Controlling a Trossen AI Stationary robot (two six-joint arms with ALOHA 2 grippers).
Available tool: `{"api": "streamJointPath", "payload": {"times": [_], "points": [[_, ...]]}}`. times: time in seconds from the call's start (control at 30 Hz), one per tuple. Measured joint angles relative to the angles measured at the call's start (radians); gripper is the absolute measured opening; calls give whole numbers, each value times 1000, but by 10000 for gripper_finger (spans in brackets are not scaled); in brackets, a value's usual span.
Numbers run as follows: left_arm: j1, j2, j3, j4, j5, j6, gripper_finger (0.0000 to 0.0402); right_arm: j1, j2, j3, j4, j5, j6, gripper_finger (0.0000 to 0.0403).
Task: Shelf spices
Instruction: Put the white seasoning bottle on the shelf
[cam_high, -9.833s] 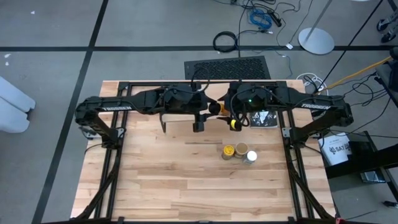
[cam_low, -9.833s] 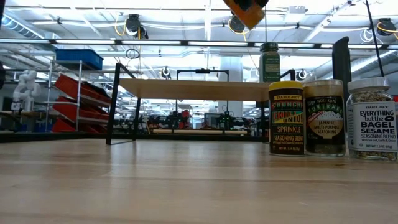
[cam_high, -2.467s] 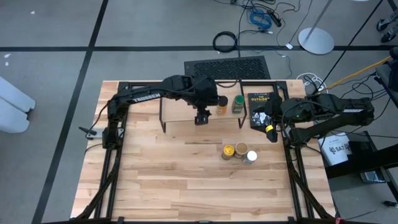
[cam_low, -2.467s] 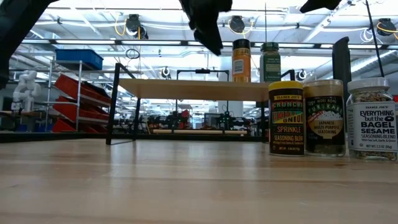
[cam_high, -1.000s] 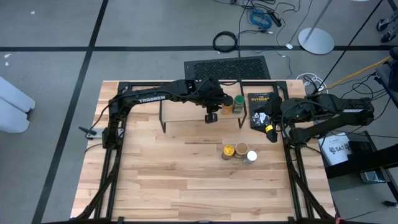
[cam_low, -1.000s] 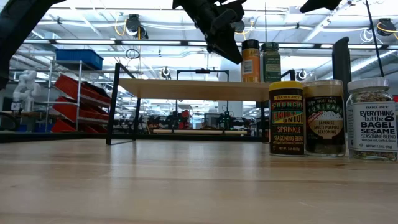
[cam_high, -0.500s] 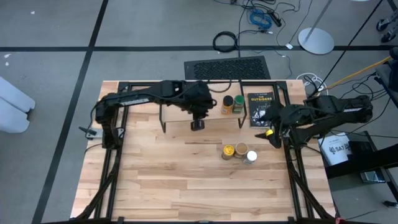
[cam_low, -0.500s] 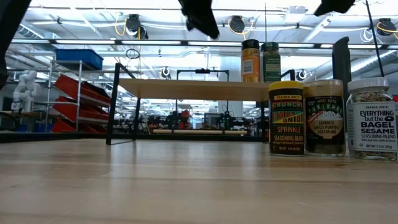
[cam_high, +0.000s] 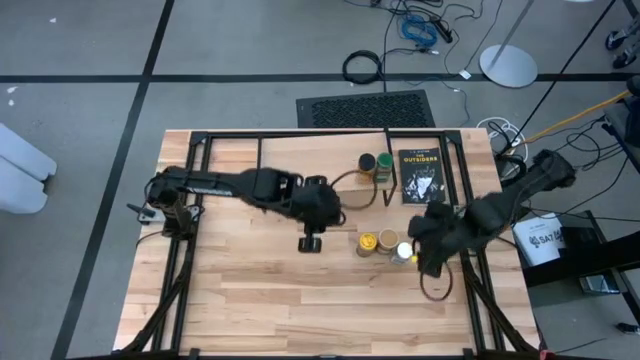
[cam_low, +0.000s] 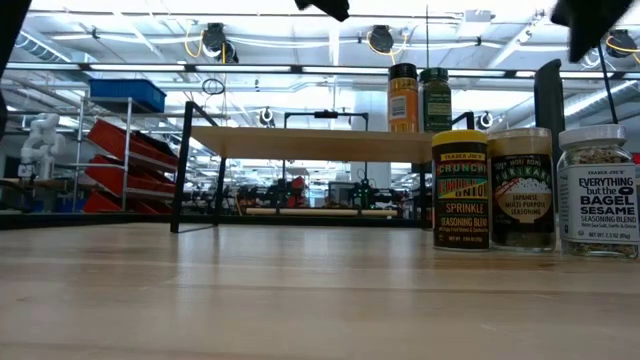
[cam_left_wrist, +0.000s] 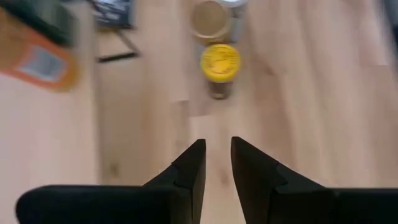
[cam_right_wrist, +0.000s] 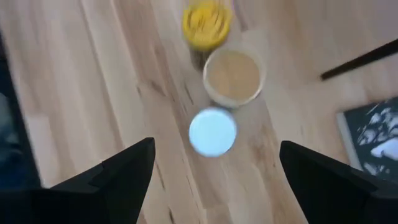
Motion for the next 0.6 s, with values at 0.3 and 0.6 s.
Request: {"api": "streamJointPath", "payload": {"times": [0.3,0.6], "points": [[-121,0,0,-28,-242,-3,84,196,18,-196,92,93,289,334],[-182,0,0,-25,-285,-37,84,318,-22,-318,136,199,436,334]]}}
